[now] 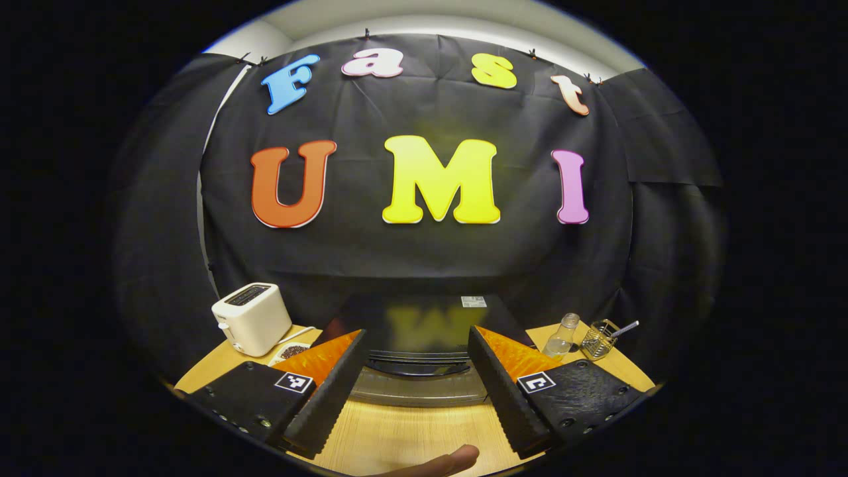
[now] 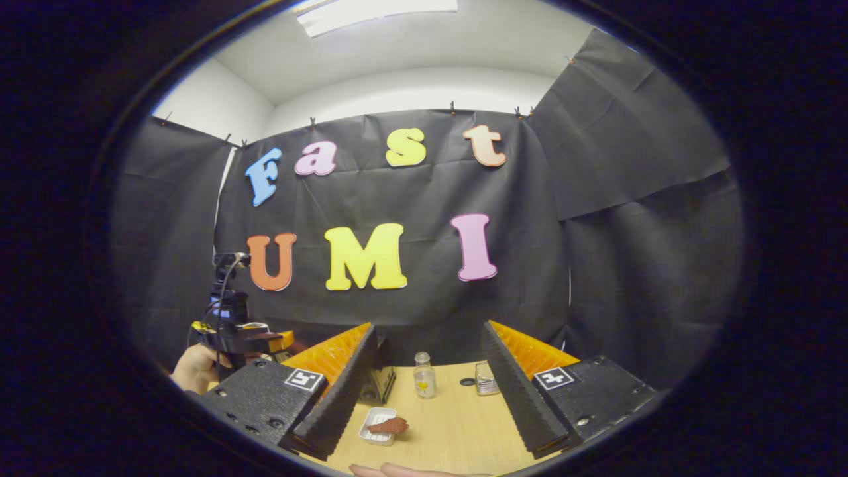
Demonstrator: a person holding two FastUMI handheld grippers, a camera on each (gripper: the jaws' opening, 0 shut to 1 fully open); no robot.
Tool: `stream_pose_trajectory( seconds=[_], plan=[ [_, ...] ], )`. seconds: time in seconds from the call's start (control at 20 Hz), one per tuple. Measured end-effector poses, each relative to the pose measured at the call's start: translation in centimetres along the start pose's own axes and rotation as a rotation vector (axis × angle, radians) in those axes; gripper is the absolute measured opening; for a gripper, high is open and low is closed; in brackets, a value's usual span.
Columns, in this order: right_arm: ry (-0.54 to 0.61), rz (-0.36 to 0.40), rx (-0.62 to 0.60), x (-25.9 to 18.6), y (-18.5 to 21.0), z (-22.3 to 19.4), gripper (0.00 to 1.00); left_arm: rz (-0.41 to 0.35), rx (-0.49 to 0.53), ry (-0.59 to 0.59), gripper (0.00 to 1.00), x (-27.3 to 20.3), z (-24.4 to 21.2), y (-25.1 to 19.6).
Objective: Open the electric oven with the left hand, put the food in, and close the electric oven.
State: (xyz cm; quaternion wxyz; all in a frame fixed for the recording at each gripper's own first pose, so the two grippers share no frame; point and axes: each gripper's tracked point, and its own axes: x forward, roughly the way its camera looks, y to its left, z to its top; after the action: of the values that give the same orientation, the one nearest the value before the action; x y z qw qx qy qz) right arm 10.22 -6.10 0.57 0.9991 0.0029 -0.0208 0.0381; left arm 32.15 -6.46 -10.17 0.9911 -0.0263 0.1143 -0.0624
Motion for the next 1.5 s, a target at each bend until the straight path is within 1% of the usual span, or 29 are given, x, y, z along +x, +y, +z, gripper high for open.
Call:
stream_pose_trajectory(
  seconds=[0.05,0.25,0.3,0.35,0.4,0.5,0.65,0.8,0.95,1.0,1.05,1.1,1.15,1.35,1.5],
  plan=[
    [-0.001,-0.006,-0.007,0.0,-0.3,0.0,1.0,0.007,0.006,0.023,0.96,1.1,-0.8,0.2],
    [-0.035,-0.019,-0.03,-0.7,-1.0,0.8,1.0,-0.005,-0.004,0.135,0.96,4.2,-4.4,-0.2],
    [-0.042,-0.026,-0.032,-0.9,-1.2,0.9,0.95,-0.006,0.005,0.151,0.96,4.8,-5.0,-0.2],
    [-0.045,-0.026,-0.031,-1.3,-1.3,1.0,1.0,-0.003,0.01,0.163,0.96,5.2,-5.5,-0.1],
    [-0.043,-0.02,-0.026,-1.5,-1.1,0.9,1.0,-0.013,-0.001,0.175,0.96,5.7,-6.0,-0.3],
    [-0.032,0.0,-0.017,-2.0,-0.8,0.8,1.0,0.004,0.009,0.162,0.97,6.3,-6.1,0.2],
    [-0.038,-0.018,-0.033,-2.6,-1.2,1.3,1.0,-0.012,-0.006,0.162,0.98,6.5,-6.2,0.2],
    [-0.072,-0.028,-0.067,-3.4,-0.4,2.4,1.0,-0.039,-0.001,0.168,0.98,6.0,-6.4,0.2],
    [-0.092,-0.026,-0.068,-3.7,0.8,3.1,1.0,-0.055,0.029,0.154,0.98,4.5,-6.9,0.2],
    [-0.1,-0.033,-0.07,-3.5,1.0,3.4,0.95,-0.06,0.024,0.136,0.98,4.1,-7.0,0.1],
    [-0.107,-0.051,-0.077,-3.1,1.0,3.5,0.96,-0.062,0.019,0.119,0.98,3.5,-7.2,0.1],
    [-0.112,-0.065,-0.087,-2.9,1.2,3.4,1.0,-0.063,0.022,0.105,0.98,2.9,-7.6,0.2],
    [-0.115,-0.073,-0.092,-2.7,1.6,3.5,1.0,-0.062,0.027,0.095,0.98,2.2,-8.0,0.2],
    [-0.121,-0.042,-0.062,-2.0,4.0,3.6,1.0,-0.067,0.028,0.102,0.98,-0.4,-9.9,0.2],
    [-0.127,-0.021,-0.051,-2.4,4.8,3.2,1.0,-0.043,0.016,0.104,0.96,-2.1,-11.8,0.7]
  ],
)
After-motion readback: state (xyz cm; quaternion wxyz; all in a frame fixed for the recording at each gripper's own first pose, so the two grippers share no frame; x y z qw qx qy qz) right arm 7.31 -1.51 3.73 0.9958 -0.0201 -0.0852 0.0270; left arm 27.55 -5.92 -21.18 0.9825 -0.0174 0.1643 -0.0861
